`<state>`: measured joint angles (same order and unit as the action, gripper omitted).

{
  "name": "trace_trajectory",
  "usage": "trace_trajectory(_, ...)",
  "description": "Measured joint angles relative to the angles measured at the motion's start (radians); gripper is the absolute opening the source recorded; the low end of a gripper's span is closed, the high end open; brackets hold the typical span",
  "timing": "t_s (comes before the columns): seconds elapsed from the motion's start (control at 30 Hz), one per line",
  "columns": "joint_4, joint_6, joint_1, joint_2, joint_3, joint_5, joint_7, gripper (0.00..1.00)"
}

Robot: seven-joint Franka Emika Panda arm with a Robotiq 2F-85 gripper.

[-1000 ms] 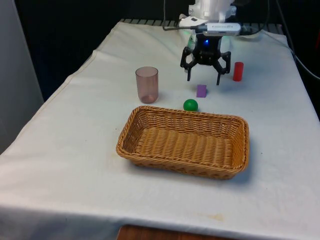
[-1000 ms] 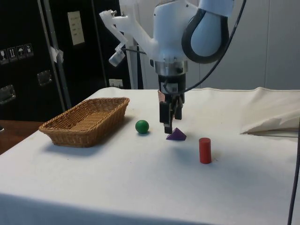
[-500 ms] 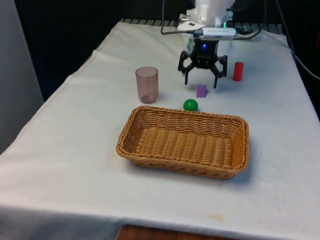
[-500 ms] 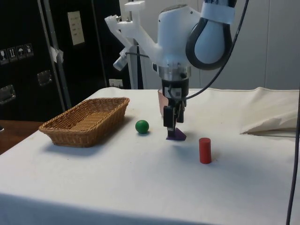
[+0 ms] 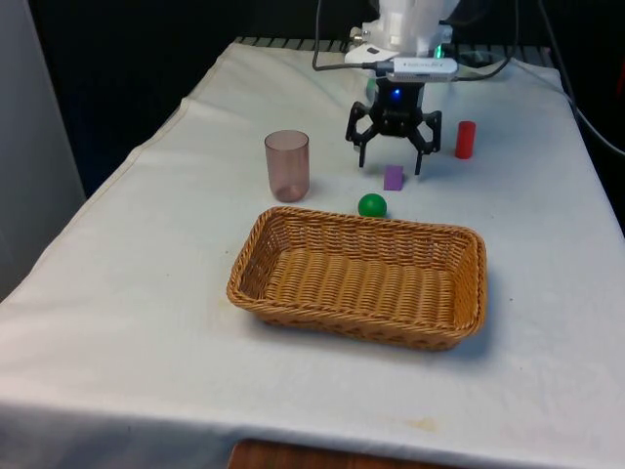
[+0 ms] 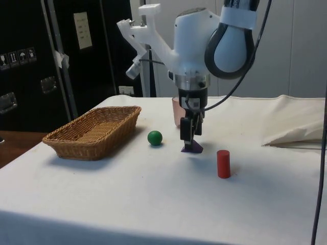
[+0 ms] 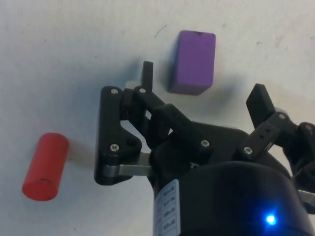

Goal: Pick up the triangular block and place it into the basket.

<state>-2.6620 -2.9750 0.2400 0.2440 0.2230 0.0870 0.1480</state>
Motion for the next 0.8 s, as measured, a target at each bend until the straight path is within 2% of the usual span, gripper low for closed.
trace_trajectory(0.27, 0.003, -0.049, 0.000, 0.034, 0.005, 0.000, 0.000, 1.00)
trace_trajectory(0.4, 0.003, -0.049, 0.000, 0.033, 0.005, 0.000, 0.000, 0.98)
trace_trajectory(0.47, 0.003, -0.049, 0.000, 0.033, 0.005, 0.000, 0.000, 0.91)
trace_trajectory(0.5, 0.003, -0.050, 0.000, 0.033, 0.005, 0.000, 0.000, 0.77)
trace_trajectory(0.63, 0.003, -0.050, 0.000, 0.033, 0.005, 0.000, 0.000, 0.57)
trace_trajectory(0.67, 0.003, -0.050, 0.001, 0.033, 0.005, 0.000, 0.000, 0.57)
trace_trajectory(0.7, 0.002, -0.051, 0.001, 0.031, 0.004, 0.000, 0.001, 0.48)
trace_trajectory(0.8, 0.001, -0.051, 0.001, 0.028, 0.003, 0.000, 0.001, 0.34)
